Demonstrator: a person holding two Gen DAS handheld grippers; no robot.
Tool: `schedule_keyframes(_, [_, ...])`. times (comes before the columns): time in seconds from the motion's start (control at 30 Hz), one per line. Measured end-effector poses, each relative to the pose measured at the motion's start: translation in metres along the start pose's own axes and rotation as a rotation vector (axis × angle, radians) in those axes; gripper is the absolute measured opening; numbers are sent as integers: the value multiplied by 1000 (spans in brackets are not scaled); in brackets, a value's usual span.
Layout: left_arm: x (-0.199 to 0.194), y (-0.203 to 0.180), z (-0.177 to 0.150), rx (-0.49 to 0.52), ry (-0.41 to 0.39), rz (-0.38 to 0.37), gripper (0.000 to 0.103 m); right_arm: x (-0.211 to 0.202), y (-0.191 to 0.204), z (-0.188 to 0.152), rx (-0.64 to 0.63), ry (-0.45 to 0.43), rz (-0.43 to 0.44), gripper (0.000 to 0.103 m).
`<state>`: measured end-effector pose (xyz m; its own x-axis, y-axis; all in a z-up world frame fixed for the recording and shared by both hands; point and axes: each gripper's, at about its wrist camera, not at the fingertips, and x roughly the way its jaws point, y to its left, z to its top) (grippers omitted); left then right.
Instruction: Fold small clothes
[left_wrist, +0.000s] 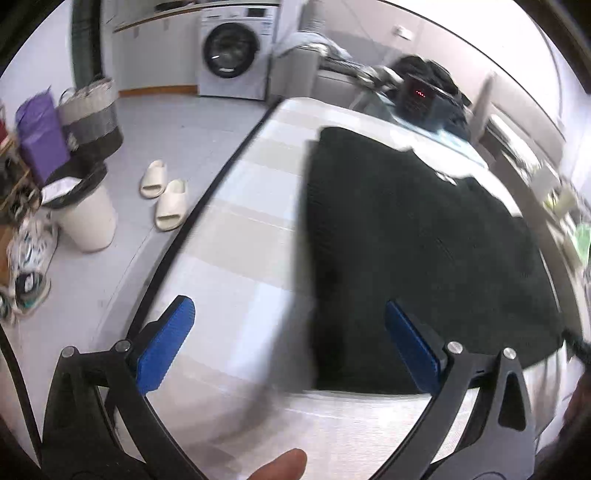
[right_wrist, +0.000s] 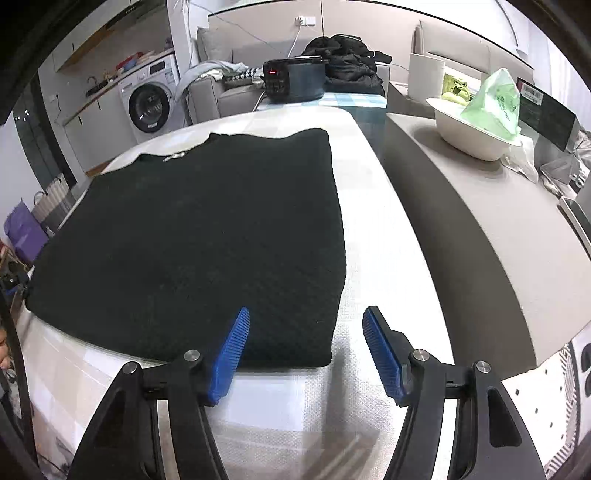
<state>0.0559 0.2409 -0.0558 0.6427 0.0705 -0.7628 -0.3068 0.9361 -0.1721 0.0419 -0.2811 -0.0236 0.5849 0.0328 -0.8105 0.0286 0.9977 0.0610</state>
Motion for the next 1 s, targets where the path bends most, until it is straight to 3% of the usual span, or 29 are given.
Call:
schedule_keyframes(0.1, [1,12,-5,-14,20,-15,101,0,-5,-2,39,5,43,66])
schedule_keyframes(0.17, [6,13,-11,-15,43,-51,92,4,-4,-4,64,16,71,66])
schedule_keyframes(0.23, [15,9,-19,-4,96,-98,65,9,-4,-4,76,26,85,66])
schedule_keyframes(0.27, [21,6,-21,-1,123,-118,57,13,-4,-3,80,34,85,66])
schedule_keyframes(0.33, [24,-8,-27,-4,130,-159,27,17,0,-3,78,41,93,66])
schedule_keyframes(0.43, [15,-14,-29,-1,85,-201,8,20,5,0,71,43,99,66])
schedule_keyframes(0.6, [-11,-18,-27,30,-5,-243,6,17,3,0,74,40,92,66])
schedule_keyframes(0.73, [-1,-17,-27,28,55,-126,6,15,-4,0,96,35,87,66])
schedule_keyframes(0.8, [4,-11,-29,17,66,-111,6,16,-7,-1,105,43,80,66])
schedule_keyframes(0.93, [0,0,-26,-45,38,-201,8,16,-15,-5,143,46,121,66])
schedule_keyframes(1.0, [2,-1,-24,-45,44,-198,18,18,-20,-6,188,29,187,66])
